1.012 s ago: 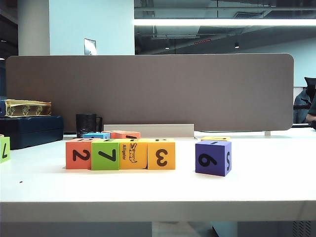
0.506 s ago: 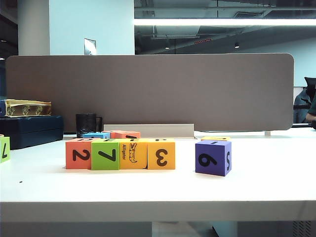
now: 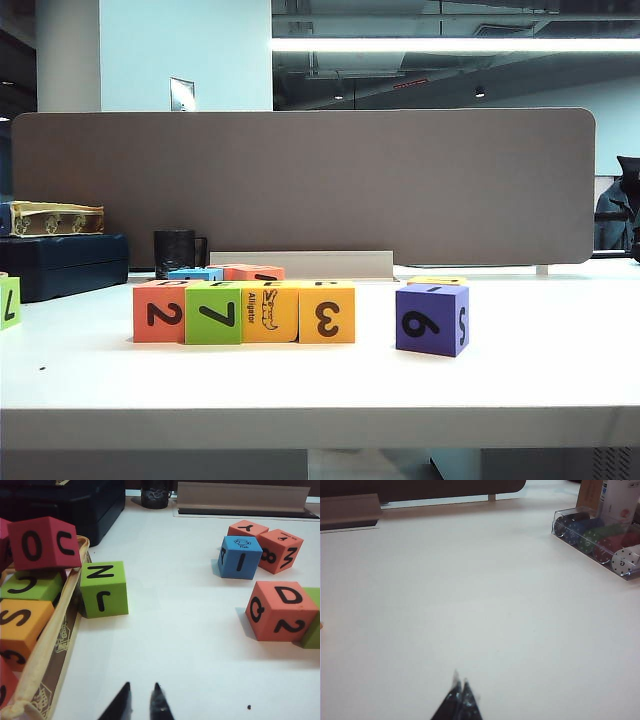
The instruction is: Select the appropriate blocks from the scattered letter blocks on the table and arrange them in a row to spell out "DEEP".
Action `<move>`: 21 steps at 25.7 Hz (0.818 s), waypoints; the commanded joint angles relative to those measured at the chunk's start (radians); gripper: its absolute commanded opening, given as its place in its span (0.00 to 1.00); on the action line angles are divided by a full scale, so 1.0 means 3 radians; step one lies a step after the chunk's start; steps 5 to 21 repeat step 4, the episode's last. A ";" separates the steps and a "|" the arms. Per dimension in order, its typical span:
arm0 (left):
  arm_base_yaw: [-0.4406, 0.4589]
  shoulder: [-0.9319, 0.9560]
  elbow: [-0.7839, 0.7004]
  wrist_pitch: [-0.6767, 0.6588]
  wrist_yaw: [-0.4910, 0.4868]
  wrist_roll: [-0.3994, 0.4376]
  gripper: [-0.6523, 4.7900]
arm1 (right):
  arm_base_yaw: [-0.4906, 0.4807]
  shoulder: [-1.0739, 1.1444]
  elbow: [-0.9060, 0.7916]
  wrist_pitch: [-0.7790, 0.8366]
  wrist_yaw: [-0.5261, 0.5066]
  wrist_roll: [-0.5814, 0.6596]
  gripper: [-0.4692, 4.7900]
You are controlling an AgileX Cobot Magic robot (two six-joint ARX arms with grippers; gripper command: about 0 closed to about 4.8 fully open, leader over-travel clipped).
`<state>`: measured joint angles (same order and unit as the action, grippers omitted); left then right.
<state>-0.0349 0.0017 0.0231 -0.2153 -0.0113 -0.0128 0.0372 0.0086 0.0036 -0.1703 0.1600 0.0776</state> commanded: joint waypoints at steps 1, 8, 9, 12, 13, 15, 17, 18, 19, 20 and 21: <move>-0.0008 0.0004 -0.0003 -0.0025 0.0000 0.0003 0.21 | 0.0003 -0.0037 -0.0008 0.0022 -0.0005 0.0003 0.09; -0.0008 0.0004 -0.0003 -0.0025 0.0000 0.0003 0.21 | 0.0003 -0.0037 -0.0008 0.0022 -0.0005 0.0003 0.09; -0.0008 0.0004 -0.0003 -0.0025 0.0000 0.0003 0.21 | 0.0003 -0.0037 -0.0008 0.0022 -0.0005 0.0003 0.09; -0.0008 0.0004 -0.0003 -0.0025 0.0000 0.0003 0.21 | 0.0003 -0.0037 -0.0008 0.0022 -0.0005 0.0003 0.09; -0.0008 0.0004 -0.0003 -0.0025 0.0000 0.0003 0.21 | 0.0003 -0.0037 -0.0008 0.0022 -0.0005 0.0003 0.09; -0.0008 0.0004 -0.0003 -0.0025 0.0000 0.0003 0.21 | 0.0003 -0.0037 -0.0008 0.0022 -0.0005 0.0003 0.09; -0.0008 0.0004 -0.0003 -0.0025 0.0000 0.0003 0.21 | 0.0003 -0.0037 -0.0008 0.0022 -0.0005 0.0003 0.09; -0.0008 0.0004 -0.0003 -0.0025 0.0000 0.0003 0.21 | 0.0003 -0.0037 -0.0008 0.0022 -0.0005 0.0003 0.09; -0.0008 0.0004 -0.0003 -0.0025 0.0000 0.0003 0.21 | 0.0003 -0.0037 -0.0008 0.0022 -0.0005 0.0003 0.09; -0.0008 0.0004 -0.0003 -0.0025 0.0000 0.0003 0.21 | 0.0003 -0.0037 -0.0008 0.0022 -0.0005 0.0003 0.09; -0.0008 0.0004 -0.0003 -0.0025 0.0000 0.0003 0.21 | 0.0003 -0.0037 -0.0008 0.0022 -0.0005 0.0003 0.09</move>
